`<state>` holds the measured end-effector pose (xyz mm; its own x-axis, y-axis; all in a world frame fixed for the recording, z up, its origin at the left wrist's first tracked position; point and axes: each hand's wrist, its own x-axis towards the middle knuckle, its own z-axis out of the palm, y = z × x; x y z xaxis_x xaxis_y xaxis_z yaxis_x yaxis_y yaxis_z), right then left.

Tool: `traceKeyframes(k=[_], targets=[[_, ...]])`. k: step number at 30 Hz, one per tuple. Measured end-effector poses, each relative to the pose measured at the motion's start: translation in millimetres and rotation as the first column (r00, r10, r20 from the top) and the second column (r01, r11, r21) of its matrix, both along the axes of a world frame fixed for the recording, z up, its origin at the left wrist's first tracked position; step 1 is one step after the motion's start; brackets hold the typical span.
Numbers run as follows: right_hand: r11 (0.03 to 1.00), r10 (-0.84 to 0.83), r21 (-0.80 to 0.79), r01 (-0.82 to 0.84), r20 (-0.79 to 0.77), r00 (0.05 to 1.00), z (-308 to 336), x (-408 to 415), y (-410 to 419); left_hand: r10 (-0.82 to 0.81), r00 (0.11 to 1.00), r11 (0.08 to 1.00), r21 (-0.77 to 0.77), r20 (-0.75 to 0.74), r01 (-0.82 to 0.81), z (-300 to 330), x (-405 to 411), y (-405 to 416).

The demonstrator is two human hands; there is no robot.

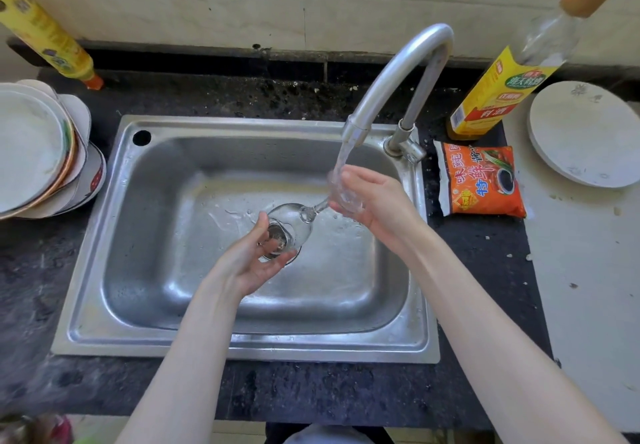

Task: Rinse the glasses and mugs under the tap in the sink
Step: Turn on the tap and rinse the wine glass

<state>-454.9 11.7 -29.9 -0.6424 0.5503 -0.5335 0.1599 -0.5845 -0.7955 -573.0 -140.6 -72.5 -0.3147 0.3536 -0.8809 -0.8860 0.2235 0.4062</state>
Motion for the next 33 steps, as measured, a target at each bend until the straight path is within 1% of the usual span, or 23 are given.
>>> traceKeyframes(k=[2,3,4,5,6,7,8,9,10,11,12,13,15,17,18,20,22,25,27,29,31,32,33], targets=[[0.982,0.115,0.134,-0.136,0.156,0.981,-5.3,10.1,-1.3,-0.069,0.993,0.997,-0.044,-0.092,0.065,4.9,-2.8,2.3],[0.963,0.157,0.179,-0.203,0.239,0.958,-8.9,14.5,-3.3,-0.118,0.978,0.991,-0.077,-0.172,0.106,6.8,-3.4,3.9],[0.953,0.162,0.199,-0.227,0.297,0.941,-12.8,18.4,-5.6,-0.171,0.949,0.983,-0.111,-0.264,0.147,8.5,-2.8,6.0],[0.958,0.138,0.199,-0.208,0.317,0.938,-16.7,21.2,-7.9,-0.215,0.909,0.975,-0.136,-0.358,0.177,10.4,-1.6,8.9],[0.977,0.085,0.162,-0.139,0.303,0.949,-19.4,22.6,-9.8,-0.241,0.858,0.970,-0.151,-0.453,0.193,11.9,-0.3,12.1],[0.998,0.008,0.064,-0.026,0.273,0.962,-23.0,23.7,-10.1,-0.257,0.797,0.966,-0.154,-0.546,0.206,13.6,0.9,15.6],[0.991,-0.079,-0.091,0.103,0.237,0.968,-26.0,24.3,-9.3,-0.254,0.734,0.967,-0.138,-0.630,0.216,16.2,2.3,19.0],[0.943,-0.163,-0.255,0.215,0.210,0.964,-29.4,25.1,-7.7,-0.246,0.671,0.966,-0.119,-0.699,0.230,18.4,2.5,22.3],[0.876,-0.217,-0.394,0.279,0.194,0.957,-32.2,26.5,-5.7,-0.240,0.609,0.961,-0.096,-0.756,0.260,21.2,2.6,25.6],[0.818,-0.237,-0.491,0.300,0.188,0.953,-34.5,28.0,-3.9,-0.235,0.551,0.951,-0.073,-0.801,0.300,23.6,3.1,28.7],[0.781,-0.234,-0.549,0.298,0.186,0.954,-35.7,28.8,-3.6,-0.217,0.527,0.941,-0.033,-0.822,0.337,24.6,4.0,31.0],[0.760,-0.226,-0.583,0.288,0.179,0.958,-36.9,29.3,-4.1,-0.178,0.548,0.933,0.036,-0.817,0.357,27.8,6.2,33.6],[0.727,-0.231,-0.629,0.275,0.153,0.961,-40.0,30.4,-8.3,-0.131,0.667,0.907,0.183,-0.733,0.379,31.6,10.5,38.7],[0.692,-0.241,-0.673,0.262,0.127,0.962,-44.2,32.1,-14.9,-0.163,0.758,0.877,0.260,-0.631,0.405,32.2,13.0,42.7],[0.676,-0.247,-0.689,0.261,0.122,0.961,-46.0,32.7,-17.8,-0.199,0.760,0.857,0.267,-0.619,0.441,32.3,14.3,44.1],[0.661,-0.248,-0.703,0.262,0.125,0.961,-51.1,33.4,-22.6,-0.276,0.720,0.828,0.223,-0.636,0.514,32.3,18.0,46.1],[0.675,-0.218,-0.692,0.256,0.144,0.965,-52.0,34.5,-25.5,-0.299,0.670,0.822,0.174,-0.680,0.543,31.6,22.8,47.8],[0.805,-0.133,-0.558,0.203,0.164,0.978,-50.4,36.1,-25.6,-0.280,0.541,0.821,0.094,-0.793,0.564,31.0,28.7,48.7],[0.896,-0.086,-0.413,0.161,0.193,0.977,-50.1,36.5,-22.9,-0.285,0.440,0.821,0.020,-0.851,0.571,31.3,30.7,48.1],[0.964,-0.053,-0.237,0.119,0.269,0.962,-47.7,36.1,-18.9,-0.296,0.367,0.828,-0.044,-0.882,0.559,31.3,31.8,47.2],[0.999,-0.035,0.034,0.023,0.385,0.922,-43.2,36.4,-12.5,-0.308,0.311,0.828,-0.093,-0.899,0.553,30.8,31.5,46.9],[0.980,-0.070,0.200,-0.021,0.434,0.898,-40.3,37.4,-8.4,-0.317,0.284,0.824,-0.115,-0.905,0.555,29.9,31.3,47.2],[0.927,-0.141,0.371,-0.045,0.460,0.877,-36.2,38.0,-3.3,-0.327,0.260,0.818,-0.134,-0.909,0.559,28.9,31.3,47.1]])
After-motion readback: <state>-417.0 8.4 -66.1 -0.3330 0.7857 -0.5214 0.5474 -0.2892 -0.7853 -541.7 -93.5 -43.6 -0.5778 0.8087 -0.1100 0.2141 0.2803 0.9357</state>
